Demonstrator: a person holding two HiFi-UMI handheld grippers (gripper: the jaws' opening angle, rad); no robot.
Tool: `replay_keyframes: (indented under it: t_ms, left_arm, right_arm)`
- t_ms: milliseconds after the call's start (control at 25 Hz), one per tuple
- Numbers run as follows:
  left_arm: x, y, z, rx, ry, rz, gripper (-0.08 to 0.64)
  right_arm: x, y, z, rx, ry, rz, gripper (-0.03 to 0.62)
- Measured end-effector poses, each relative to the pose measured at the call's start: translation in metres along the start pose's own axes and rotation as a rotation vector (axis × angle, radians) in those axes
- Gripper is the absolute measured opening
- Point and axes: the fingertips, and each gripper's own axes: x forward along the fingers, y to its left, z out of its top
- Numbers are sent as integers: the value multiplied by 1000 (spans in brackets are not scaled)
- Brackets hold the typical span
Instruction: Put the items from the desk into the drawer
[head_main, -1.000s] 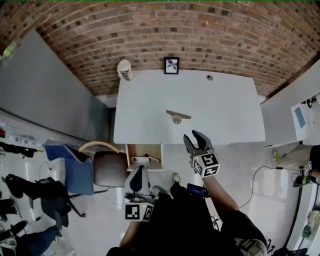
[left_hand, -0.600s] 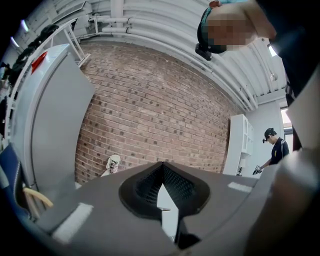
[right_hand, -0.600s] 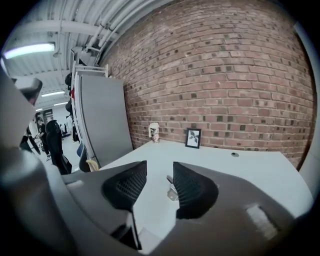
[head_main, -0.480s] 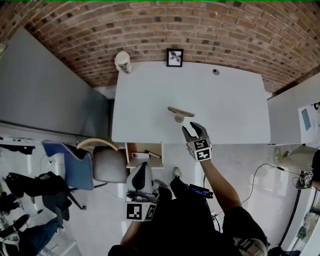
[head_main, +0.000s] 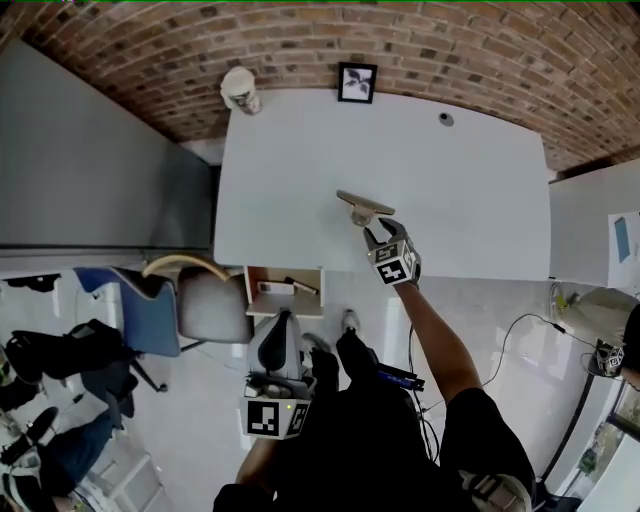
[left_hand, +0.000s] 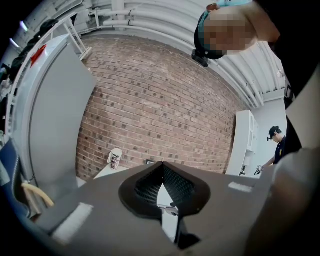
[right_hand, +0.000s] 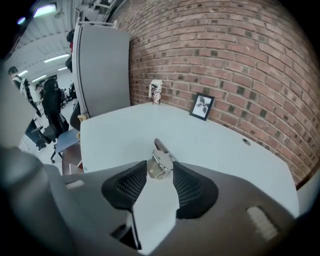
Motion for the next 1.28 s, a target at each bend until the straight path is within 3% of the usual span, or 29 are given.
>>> replay_keyframes:
  t_ms: [400,680,800,1120,1280]
  left_arm:
    - [-7,4,-15,-2,29,33,20]
    - [-18,7,-22,-1,44,52,20]
    - [-21,8,-22,3,46,54,20]
    - [-28,3,-19,7,15,47,20]
    - [-31,1,-18,0,21,51,20]
  right_arm:
    - [45,4,-14,-239,64,-38,169]
    - [61,2,-16,-290,86,-73,159]
    - [66,-3,-15,-330,100,-105,93]
    - [61,-4,-13,-388,115,-93,66]
    - [50,-2,-9,-401,101,-86,14]
